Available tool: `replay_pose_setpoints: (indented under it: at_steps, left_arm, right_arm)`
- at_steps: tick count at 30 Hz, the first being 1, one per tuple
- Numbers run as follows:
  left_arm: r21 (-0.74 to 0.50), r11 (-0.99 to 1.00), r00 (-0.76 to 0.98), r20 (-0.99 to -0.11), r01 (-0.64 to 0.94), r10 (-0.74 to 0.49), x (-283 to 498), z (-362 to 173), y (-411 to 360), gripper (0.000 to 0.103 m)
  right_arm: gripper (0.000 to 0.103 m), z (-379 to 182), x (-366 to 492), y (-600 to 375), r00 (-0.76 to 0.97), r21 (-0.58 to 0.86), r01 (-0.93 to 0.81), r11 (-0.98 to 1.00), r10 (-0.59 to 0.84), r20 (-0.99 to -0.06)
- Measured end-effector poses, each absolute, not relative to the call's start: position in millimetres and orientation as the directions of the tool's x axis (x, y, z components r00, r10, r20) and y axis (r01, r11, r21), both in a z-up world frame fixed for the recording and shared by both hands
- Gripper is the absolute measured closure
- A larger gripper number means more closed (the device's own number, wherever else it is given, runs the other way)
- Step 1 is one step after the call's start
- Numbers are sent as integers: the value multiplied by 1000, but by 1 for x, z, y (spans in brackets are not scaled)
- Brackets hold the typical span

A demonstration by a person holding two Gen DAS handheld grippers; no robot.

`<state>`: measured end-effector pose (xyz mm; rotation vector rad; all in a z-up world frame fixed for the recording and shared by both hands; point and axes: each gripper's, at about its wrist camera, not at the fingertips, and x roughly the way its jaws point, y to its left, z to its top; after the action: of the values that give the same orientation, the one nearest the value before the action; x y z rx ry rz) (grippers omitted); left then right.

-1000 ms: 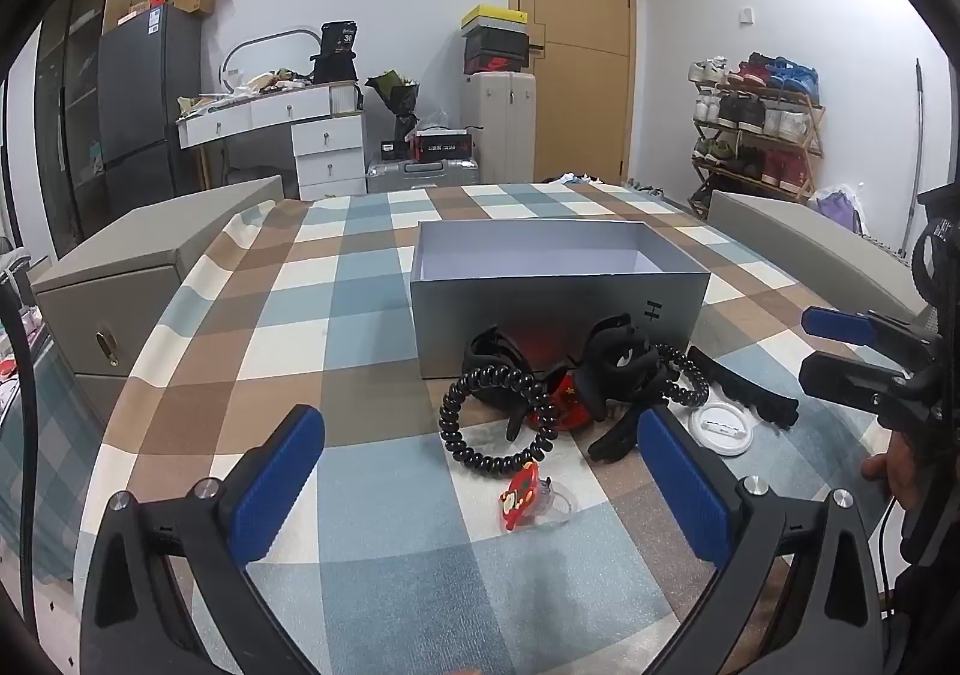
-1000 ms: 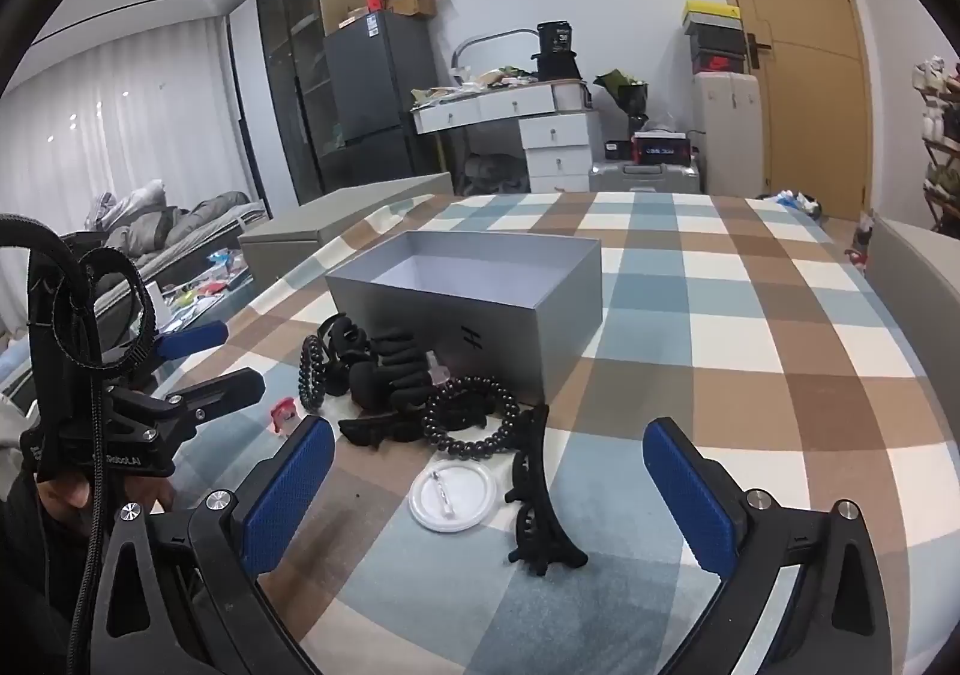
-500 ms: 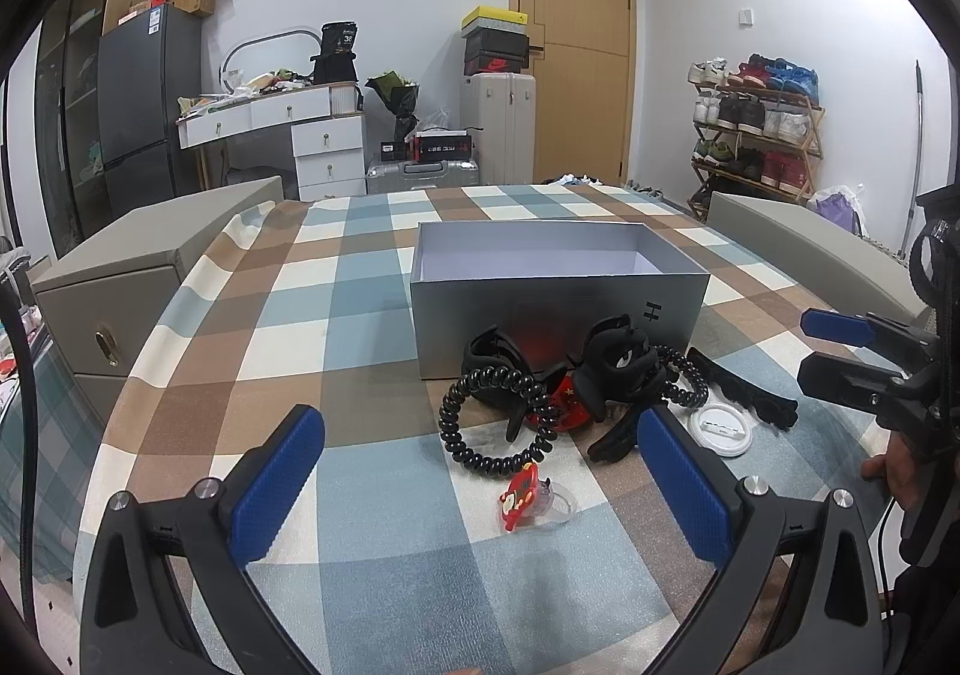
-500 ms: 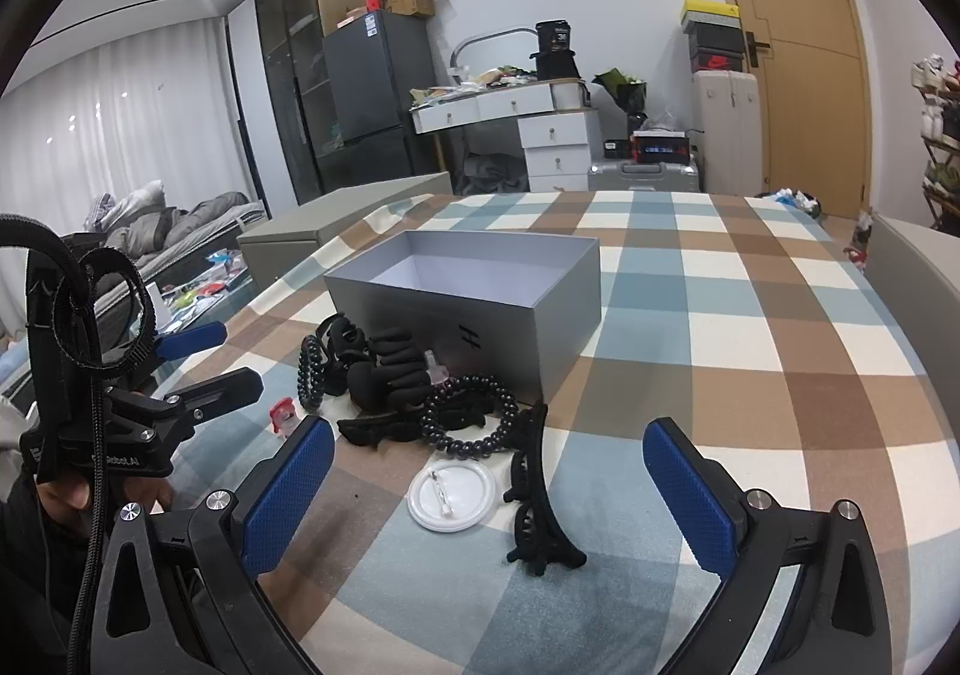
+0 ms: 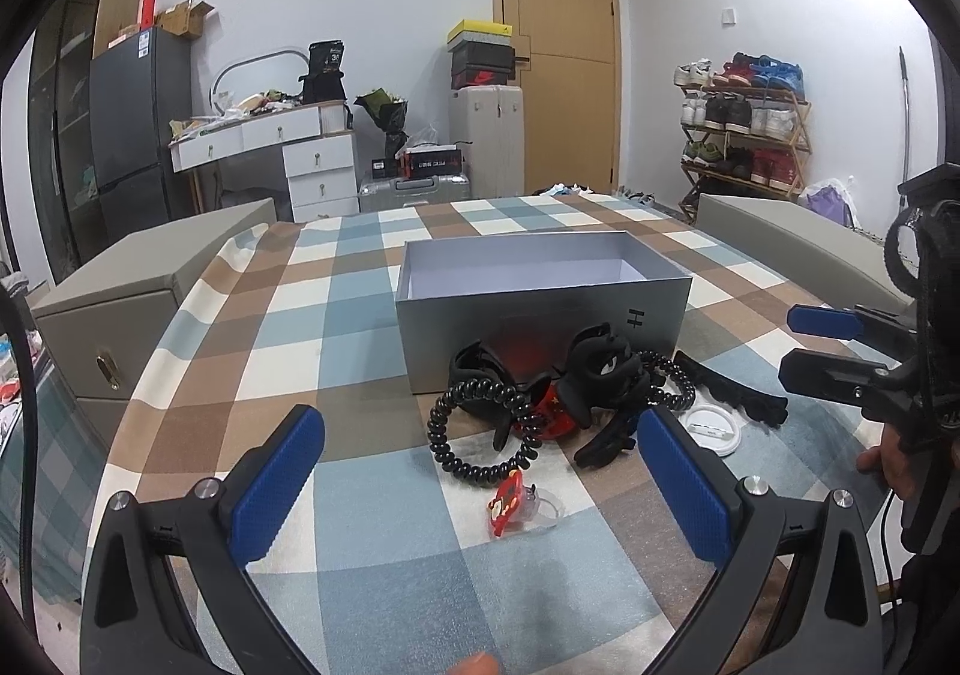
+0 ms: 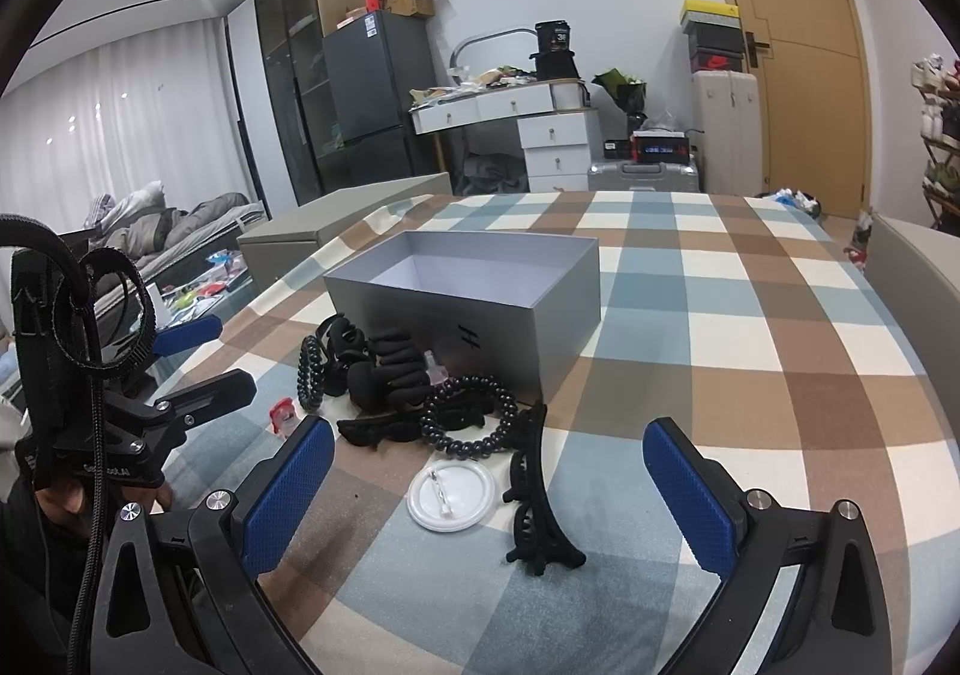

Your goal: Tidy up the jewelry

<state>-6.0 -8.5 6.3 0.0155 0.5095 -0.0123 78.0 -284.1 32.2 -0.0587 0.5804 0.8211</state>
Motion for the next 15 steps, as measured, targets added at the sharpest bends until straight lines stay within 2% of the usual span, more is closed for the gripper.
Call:
replay_pose_setpoints:
  at_steps: [8, 15]
  left_arm:
    - [46, 999, 895, -446, 14, 8, -9, 12, -11, 1]
    - [27, 1000, 905, -425, 14, -1, -9, 15, -9, 1]
  right_arm:
    - [0, 33, 78, -285, 537, 169, -705, 689, 674, -508]
    - [0, 32, 78, -286, 536, 176, -702, 690, 675, -508]
